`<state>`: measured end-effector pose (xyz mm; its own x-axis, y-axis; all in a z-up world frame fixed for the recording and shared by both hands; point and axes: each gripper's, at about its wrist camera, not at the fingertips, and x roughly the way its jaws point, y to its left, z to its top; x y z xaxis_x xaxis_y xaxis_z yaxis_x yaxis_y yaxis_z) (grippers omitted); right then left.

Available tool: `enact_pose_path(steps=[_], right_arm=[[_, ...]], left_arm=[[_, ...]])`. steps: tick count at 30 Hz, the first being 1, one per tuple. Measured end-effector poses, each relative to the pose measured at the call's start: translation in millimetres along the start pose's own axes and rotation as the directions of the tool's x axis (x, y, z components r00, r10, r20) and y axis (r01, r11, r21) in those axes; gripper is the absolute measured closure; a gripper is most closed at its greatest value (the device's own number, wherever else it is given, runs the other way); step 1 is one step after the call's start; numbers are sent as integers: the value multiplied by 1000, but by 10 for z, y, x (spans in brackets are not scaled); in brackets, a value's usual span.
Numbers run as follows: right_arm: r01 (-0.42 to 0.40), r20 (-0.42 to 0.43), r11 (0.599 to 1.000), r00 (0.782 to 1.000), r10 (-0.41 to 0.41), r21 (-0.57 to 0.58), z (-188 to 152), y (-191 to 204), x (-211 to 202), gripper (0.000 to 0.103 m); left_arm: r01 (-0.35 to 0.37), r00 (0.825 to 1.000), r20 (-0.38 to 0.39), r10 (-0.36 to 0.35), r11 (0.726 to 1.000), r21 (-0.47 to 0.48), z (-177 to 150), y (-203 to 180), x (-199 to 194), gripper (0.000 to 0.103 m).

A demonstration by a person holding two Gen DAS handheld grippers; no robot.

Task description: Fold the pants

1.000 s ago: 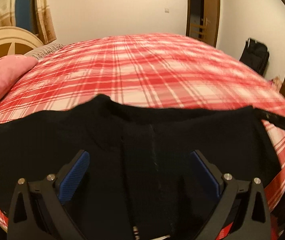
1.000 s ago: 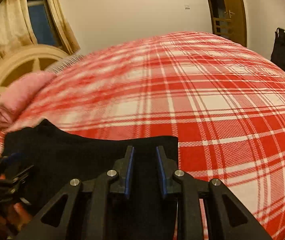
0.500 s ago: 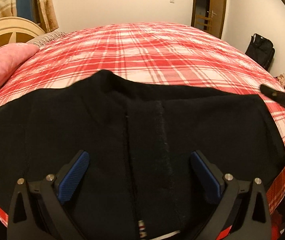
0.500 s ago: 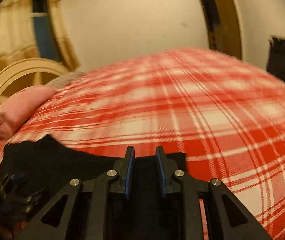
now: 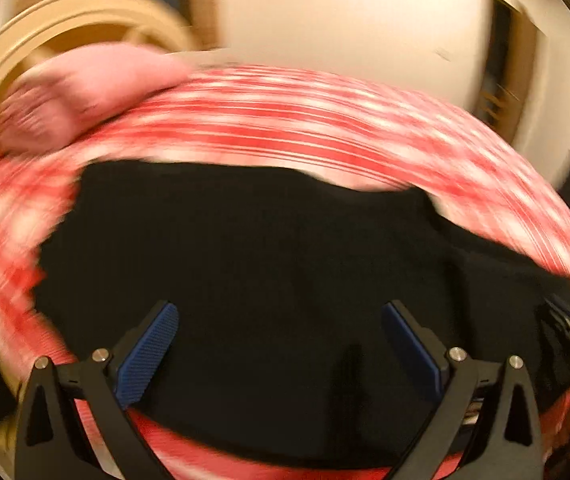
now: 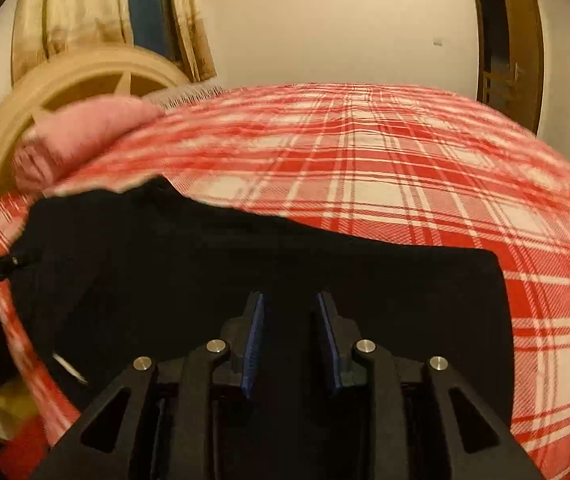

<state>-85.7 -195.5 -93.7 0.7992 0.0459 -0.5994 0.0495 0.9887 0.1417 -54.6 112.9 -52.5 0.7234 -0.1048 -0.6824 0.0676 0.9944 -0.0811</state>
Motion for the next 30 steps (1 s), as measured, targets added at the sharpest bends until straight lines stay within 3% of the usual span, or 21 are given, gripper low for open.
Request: enact_pose_path(steps=[3,5,7,12,17,20,24,27,30], right_arm=[[-77,50,996,996,80,-53,85,225,-159,63],[-124,72,986,989,133,-110,124,441,-229,39],[-170,70,969,980,185,-179,134,701,-241,38],[-214,-6,935,975,221,-282,9,1136,-109,38],[-210,-28,939,977,210,-273,-51,1175,-111,38],[-198,-21,952,980,199,-235,-18,1108,-116,38],[-195,-24,965,981,194,-178,9,1001,-115,38],[-191,-30,972,982,189,-139,10,931,-113,38],[-180,-22,979,984,179,-98,22,860,-122,38]], left_arm=[[-103,994,22,109,977,-187,11,626,-69,0],[-152,987,6,159,954,-258,4,893,-73,0],[-204,978,-25,208,919,-337,-27,1168,-60,0],[-168,985,-119,124,834,-526,-200,1615,108,0],[-105,993,-107,48,772,-626,-197,1729,266,0],[-114,993,-99,67,779,-616,-160,1653,328,1],[-185,983,-112,148,829,-527,-85,1439,408,6],[-157,987,-61,147,849,-505,-67,1395,354,28],[-148,988,-42,148,834,-532,-68,1450,316,44]])
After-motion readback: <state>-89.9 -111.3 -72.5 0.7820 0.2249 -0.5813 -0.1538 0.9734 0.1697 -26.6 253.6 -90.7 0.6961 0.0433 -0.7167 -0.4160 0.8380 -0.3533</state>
